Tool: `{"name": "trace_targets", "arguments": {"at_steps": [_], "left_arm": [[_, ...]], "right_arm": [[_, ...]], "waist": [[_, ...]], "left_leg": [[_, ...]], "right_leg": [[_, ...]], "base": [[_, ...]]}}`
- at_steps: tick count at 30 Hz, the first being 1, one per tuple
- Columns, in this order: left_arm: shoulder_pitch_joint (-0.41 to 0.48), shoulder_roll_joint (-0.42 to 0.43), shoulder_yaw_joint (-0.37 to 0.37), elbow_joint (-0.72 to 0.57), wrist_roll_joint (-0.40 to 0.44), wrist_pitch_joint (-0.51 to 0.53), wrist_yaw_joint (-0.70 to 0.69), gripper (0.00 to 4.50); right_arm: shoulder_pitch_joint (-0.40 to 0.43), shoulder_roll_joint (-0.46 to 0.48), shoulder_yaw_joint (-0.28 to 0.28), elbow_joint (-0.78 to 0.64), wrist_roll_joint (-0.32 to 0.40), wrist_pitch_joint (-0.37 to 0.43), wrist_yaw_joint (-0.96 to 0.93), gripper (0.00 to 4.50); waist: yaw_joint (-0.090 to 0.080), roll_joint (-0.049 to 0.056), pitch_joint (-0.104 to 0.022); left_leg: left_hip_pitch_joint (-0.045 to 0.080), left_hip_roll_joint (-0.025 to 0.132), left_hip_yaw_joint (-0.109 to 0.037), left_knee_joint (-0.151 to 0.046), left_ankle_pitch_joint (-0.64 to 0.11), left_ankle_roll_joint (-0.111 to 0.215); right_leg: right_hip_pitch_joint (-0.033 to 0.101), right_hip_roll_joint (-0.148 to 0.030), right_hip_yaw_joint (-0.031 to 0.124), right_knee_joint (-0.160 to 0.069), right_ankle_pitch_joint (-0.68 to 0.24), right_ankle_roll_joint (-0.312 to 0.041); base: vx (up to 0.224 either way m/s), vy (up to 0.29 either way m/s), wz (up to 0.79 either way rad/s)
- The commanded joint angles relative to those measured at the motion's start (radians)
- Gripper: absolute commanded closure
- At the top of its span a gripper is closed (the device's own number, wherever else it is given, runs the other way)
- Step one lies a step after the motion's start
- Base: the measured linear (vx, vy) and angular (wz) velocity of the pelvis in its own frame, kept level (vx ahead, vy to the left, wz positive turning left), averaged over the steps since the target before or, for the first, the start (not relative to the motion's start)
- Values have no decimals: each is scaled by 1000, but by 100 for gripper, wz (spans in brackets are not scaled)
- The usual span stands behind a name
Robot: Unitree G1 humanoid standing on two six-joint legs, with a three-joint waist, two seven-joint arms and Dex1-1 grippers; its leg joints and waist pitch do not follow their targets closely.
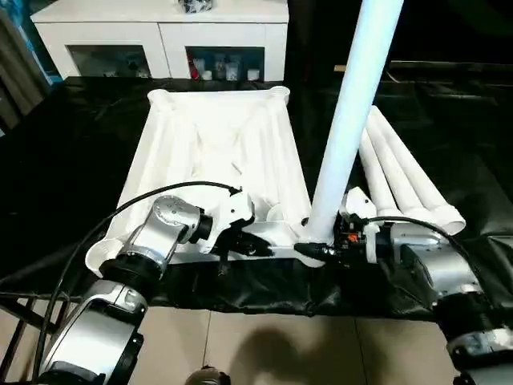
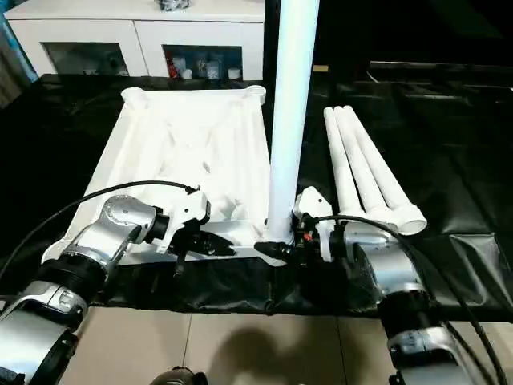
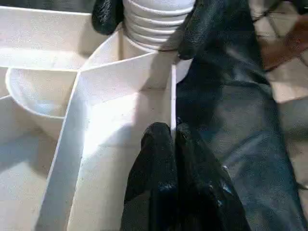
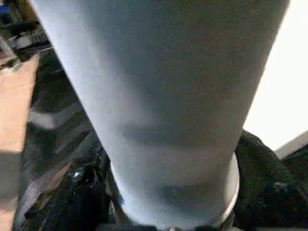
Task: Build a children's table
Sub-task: Rotate leg to tighten
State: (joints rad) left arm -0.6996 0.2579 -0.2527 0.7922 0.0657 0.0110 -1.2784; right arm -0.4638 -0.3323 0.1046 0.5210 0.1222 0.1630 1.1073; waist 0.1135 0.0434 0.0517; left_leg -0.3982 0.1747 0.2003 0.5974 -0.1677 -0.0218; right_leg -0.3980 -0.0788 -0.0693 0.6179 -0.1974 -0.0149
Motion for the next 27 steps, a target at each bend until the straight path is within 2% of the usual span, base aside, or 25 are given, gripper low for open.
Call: {"name": "trace_targets", "arguments": {"at_steps": [1,2,3,4,5,7,8,11,12,13,15,18,20,23,24,25,27], "left_arm": [[-43,-92,-1,3,-5,22,121,450],[-52,-114,8,9,1,41,176,450],[-54,-119,10,10,2,45,187,450],[-58,-134,12,9,8,58,223,450],[-62,-159,11,5,22,75,277,450],[-65,-185,14,1,36,92,340,450],[-65,-193,14,-1,39,97,358,450],[-62,-230,27,-19,25,120,408,450],[-60,-234,28,-21,25,117,416,450],[-57,-236,24,-25,29,108,418,450],[-52,-235,18,-29,33,92,414,450],[-42,-215,10,-37,33,62,384,450],[-34,-188,8,-47,15,39,321,450],[-27,-169,3,-55,5,23,281,450],[-20,-146,-3,-55,1,11,230,450],[-19,-142,-4,-55,0,11,222,450],[-16,-129,-6,-54,-4,8,191,450]], "right_arm": [[-29,105,7,81,-31,-6,-207,173],[-50,136,-18,129,-50,-14,-320,173],[-54,142,-23,139,-53,-15,-343,174],[-66,165,-41,168,-56,-16,-412,174],[-75,202,-62,193,-56,-11,-498,175],[-83,239,-76,212,-62,-7,-584,176],[-85,250,-80,216,-62,-4,-606,176],[-99,294,-99,235,-67,-18,-695,176],[-99,299,-99,237,-68,-26,-695,176],[-101,305,-101,238,-68,-39,-694,141],[-111,313,-108,246,-58,-62,-681,106],[-109,289,-89,235,-66,-82,-629,90],[-100,247,-82,211,-59,-100,-559,61],[-94,217,-78,200,-49,-108,-500,50],[-84,178,-65,182,-42,-120,-409,50],[-82,171,-62,179,-41,-122,-394,50],[-73,146,-52,165,-39,-132,-333,50]], "waist": [[-6,-13,-65],[-11,-12,-65],[-16,-17,-61],[-22,-19,-61],[-30,-16,-60],[-39,-15,-62],[-41,-18,-62],[-40,-16,-61],[-40,-16,-60],[-39,-16,-60],[-39,-16,-61],[-39,-15,-63],[-37,-16,-65],[-32,-16,-67],[-31,-13,-68],[-27,-15,-69],[-21,-14,-74]], "left_leg": [[29,68,-33,-71,-227,48],[30,67,-34,-72,-236,34],[34,67,-34,-76,-256,18],[32,62,-41,-78,-277,-1],[30,64,-40,-81,-273,-5],[28,64,-42,-84,-263,-4],[35,60,-36,-79,-271,9],[35,59,-35,-78,-264,18],[36,57,-34,-78,-269,20],[36,57,-35,-78,-271,22],[35,59,-35,-80,-265,26],[34,60,-35,-81,-258,34],[32,60,-34,-78,-244,43],[30,60,-30,-72,-200,70],[28,59,-31,-71,-192,73],[28,58,-29,-69,-186,79],[22,62,-28,-63,-130,107]], "right_leg": [[40,-88,47,-83,-223,-235],[36,-89,49,-82,-240,-232],[32,-89,49,-88,-273,-230],[42,-92,46,-91,-329,-213],[40,-91,49,-94,-329,-203],[43,-87,48,-91,-288,-199],[38,-86,52,-95,-261,-205],[40,-89,53,-98,-272,-205],[40,-88,52,-100,-288,-201],[40,-88,51,-102,-293,-198],[41,-86,51,-100,-278,-194],[43,-84,51,-96,-237,-203],[46,-86,51,-93,-212,-210],[46,-85,52,-85,-142,-229],[50,-86,51,-84,-136,-232],[53,-85,49,-84,-129,-233],[52,-81,47,-70,-42,-246]], "base": [[0,0,0],[0,0,0],[0,0,0],[0,0,0],[0,0,0],[0,0,0],[0,0,0],[0,0,0],[0,0,0],[0,0,0],[0,0,0],[0,0,0],[0,0,0],[0,0,0],[0,0,0],[0,0,0],[0,0,0]]}}
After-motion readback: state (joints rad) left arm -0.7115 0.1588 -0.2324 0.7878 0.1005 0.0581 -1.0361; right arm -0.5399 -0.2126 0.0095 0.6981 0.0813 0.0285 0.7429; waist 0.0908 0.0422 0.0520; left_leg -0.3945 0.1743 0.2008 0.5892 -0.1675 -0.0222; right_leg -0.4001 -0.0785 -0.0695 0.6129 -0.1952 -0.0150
